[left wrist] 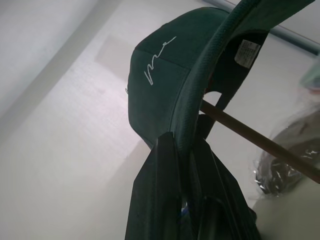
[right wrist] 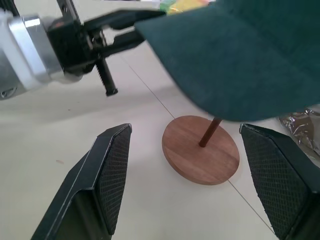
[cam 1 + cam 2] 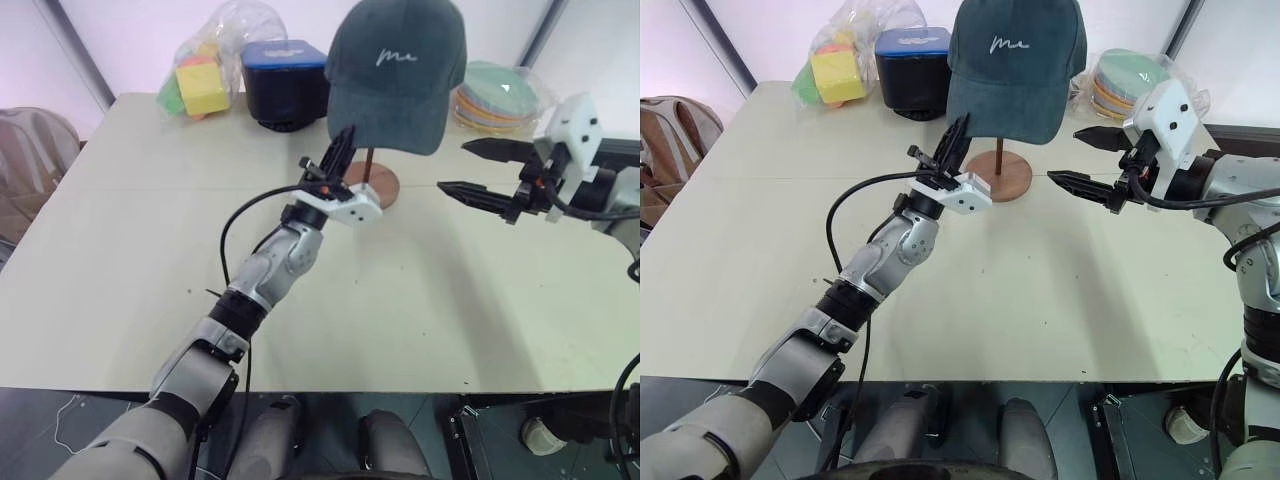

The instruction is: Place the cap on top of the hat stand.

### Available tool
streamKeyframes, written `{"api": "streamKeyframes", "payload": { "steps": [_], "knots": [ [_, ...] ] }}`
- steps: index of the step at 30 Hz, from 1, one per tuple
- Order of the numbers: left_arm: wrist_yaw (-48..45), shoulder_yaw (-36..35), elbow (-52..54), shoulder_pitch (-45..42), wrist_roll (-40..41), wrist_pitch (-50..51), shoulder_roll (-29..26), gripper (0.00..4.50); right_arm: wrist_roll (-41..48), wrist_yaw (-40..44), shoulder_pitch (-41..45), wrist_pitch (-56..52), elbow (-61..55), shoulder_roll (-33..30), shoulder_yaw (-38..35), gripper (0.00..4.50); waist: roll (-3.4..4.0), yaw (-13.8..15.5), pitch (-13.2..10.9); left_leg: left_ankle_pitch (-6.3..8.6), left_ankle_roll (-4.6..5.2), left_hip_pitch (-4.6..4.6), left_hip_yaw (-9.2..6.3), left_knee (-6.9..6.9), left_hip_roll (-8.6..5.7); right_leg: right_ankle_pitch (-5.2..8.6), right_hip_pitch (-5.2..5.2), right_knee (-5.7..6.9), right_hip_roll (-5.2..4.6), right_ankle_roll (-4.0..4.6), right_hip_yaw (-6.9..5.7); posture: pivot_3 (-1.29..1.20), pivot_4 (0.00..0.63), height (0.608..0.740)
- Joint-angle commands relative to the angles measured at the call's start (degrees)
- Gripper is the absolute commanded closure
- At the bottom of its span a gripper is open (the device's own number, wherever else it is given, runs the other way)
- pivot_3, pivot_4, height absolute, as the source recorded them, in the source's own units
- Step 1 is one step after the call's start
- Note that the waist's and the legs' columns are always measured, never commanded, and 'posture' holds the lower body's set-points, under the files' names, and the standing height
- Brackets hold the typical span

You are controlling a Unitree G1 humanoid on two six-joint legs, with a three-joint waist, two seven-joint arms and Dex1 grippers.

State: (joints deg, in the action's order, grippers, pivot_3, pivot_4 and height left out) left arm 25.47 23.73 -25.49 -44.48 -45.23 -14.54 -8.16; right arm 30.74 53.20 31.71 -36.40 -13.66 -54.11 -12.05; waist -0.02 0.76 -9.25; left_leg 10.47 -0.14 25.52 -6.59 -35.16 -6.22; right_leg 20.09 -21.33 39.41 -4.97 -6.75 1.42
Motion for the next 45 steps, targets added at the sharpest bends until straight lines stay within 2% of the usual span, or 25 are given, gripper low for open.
{"api": "streamKeyframes", "payload": {
  "steps": [1, 28, 31, 36, 38, 45],
  "knots": [
    [1.6, 0.4, 0.8, 0.0, -0.7, -0.5, 0.3, 4.31, 0.9, -0.3, 0.3, 0.0, -2.0, -1.0, -2.2, 0.96, 0.00, 0.0, 0.0, 0.00, 0.00, 0.00, 0.00, 0.00, 0.00, 0.00, 0.00, 0.00, 0.00, 0.00, 0.00, 0.00, 0.150, 0.740],
    [-1.3, 2.4, -2.2, 4.5, 1.5, -3.9, 1.0, 4.31, 1.1, -0.2, -0.1, -0.5, -2.2, -1.3, -2.6, 0.96, 0.01, 0.0, 0.0, 0.00, 0.00, -0.01, 0.00, -0.02, 0.00, 0.00, 0.02, 0.02, -0.01, 0.00, 0.00, 0.00, 0.150, 0.740],
    [-1.7, 2.4, -2.0, 5.0, 1.5, -4.2, 1.1, 3.39, 1.1, -0.3, 0.0, -0.5, -2.2, -1.3, -2.5, 0.96, 0.01, 0.0, 0.0, 0.00, 0.00, -0.01, 0.00, -0.03, 0.00, 0.00, 0.02, 0.01, -0.02, 0.00, 0.00, 0.00, 0.150, 0.740],
    [-2.3, 2.3, -2.1, 5.2, 1.9, -4.6, 1.2, 0.82, 1.0, -0.3, 0.1, -0.5, -2.1, -1.4, -2.4, 0.96, 0.01, 0.0, 0.0, 0.00, 0.00, -0.01, 0.00, -0.02, 0.00, 0.00, 0.00, 0.03, -0.01, 0.00, 0.00, 0.00, 0.150, 0.740],
    [-2.5, 2.3, -2.2, 5.3, 1.9, -4.8, 1.3, 0.06, 1.0, -0.3, 0.2, -0.5, -2.0, -1.4, -2.4, 0.96, 0.01, 0.0, 0.0, 0.00, 0.00, -0.01, 0.00, -0.02, 0.00, 0.00, 0.01, 0.03, -0.01, 0.00, 0.00, 0.00, 0.150, 0.740],
    [-7.3, 2.6, -0.7, 7.4, 4.9, -8.9, 0.1, 0.06, 1.0, -0.1, 0.3, -0.4, -1.8, -1.6, -2.3, 0.96, 0.02, 0.0, 0.0, 0.00, 0.00, -0.01, 0.00, -0.03, 0.00, 0.00, 0.01, 0.03, -0.02, 0.00, 0.00, 0.00, 0.150, 0.740]
  ]
}}
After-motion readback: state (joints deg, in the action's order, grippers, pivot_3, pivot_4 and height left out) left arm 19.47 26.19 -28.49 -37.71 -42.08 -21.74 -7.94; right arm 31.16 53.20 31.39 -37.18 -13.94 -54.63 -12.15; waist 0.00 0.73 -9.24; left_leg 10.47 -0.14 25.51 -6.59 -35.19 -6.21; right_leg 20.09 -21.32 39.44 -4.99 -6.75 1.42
